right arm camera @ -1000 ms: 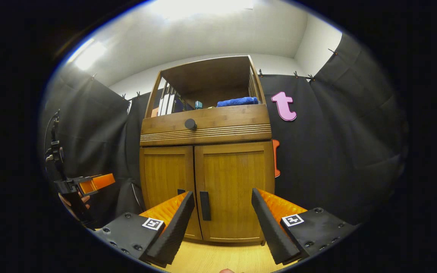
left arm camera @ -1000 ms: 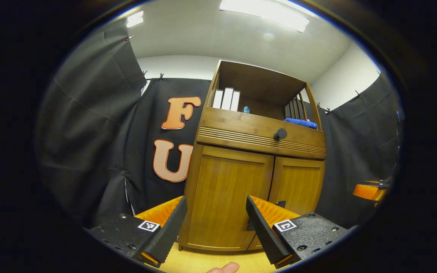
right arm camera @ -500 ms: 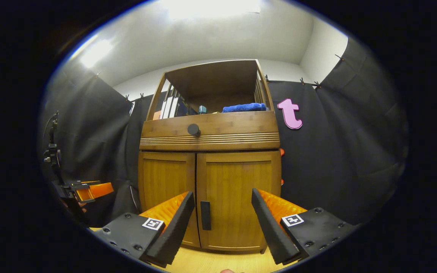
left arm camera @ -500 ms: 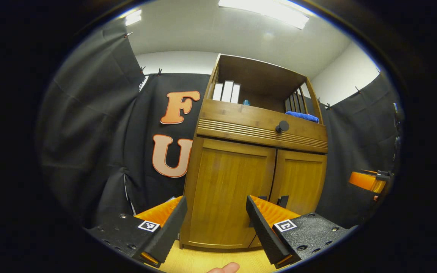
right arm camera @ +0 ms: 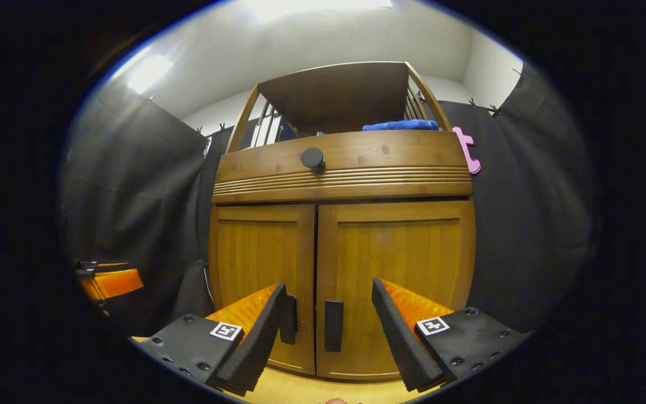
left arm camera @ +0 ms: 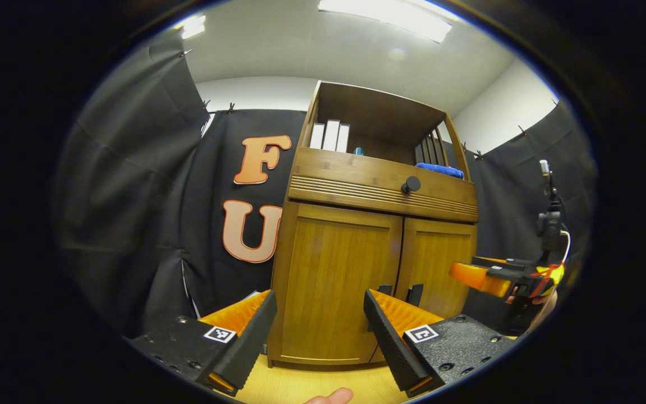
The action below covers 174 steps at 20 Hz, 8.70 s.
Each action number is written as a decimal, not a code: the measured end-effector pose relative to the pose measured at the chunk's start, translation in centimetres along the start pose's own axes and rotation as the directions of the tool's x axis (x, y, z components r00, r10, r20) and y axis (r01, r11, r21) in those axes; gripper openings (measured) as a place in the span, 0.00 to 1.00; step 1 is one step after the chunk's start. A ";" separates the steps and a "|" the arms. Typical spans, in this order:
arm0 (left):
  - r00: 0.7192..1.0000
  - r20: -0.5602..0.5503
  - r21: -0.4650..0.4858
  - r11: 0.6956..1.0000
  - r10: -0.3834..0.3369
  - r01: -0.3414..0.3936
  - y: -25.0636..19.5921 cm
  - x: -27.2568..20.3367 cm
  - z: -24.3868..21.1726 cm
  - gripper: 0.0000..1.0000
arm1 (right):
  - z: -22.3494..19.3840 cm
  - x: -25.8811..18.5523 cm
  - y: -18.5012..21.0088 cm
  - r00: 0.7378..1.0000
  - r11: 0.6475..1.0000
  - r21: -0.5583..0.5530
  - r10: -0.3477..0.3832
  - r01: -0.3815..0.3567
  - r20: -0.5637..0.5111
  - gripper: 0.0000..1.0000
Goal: Open the right door of the double-door shoe cabinet with the right hand, and open the left door with the left hand.
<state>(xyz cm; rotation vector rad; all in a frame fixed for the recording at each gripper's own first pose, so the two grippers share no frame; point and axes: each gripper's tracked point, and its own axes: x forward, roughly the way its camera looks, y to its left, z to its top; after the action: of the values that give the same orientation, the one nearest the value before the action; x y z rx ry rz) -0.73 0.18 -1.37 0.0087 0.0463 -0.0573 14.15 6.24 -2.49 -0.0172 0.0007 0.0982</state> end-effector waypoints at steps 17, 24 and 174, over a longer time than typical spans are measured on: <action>1.000 0.004 0.021 1.000 -0.016 0.016 0.2 -1.0 -0.5 0.94 | -9.3 8.1 -3.0 0.981 0.991 0.003 -0.135 0.137 -0.137 0.98; 1.000 -0.001 0.035 0.999 0.009 -0.009 0.7 -0.9 -0.6 0.94 | -11.8 9.1 -4.2 0.962 0.983 0.038 -0.167 0.179 -0.215 0.98; 0.965 -0.240 0.049 0.992 -0.105 0.120 -11.8 20.3 -13.2 0.24 | 3.7 -23.0 -14.0 0.923 0.922 -0.036 -0.385 0.385 0.009 0.97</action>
<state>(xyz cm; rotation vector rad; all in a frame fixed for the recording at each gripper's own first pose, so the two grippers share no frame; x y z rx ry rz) 18.21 -12.67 -15.63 0.0759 0.2841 -0.1714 -7.34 -9.91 1.53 -0.0542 -0.0066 -0.2975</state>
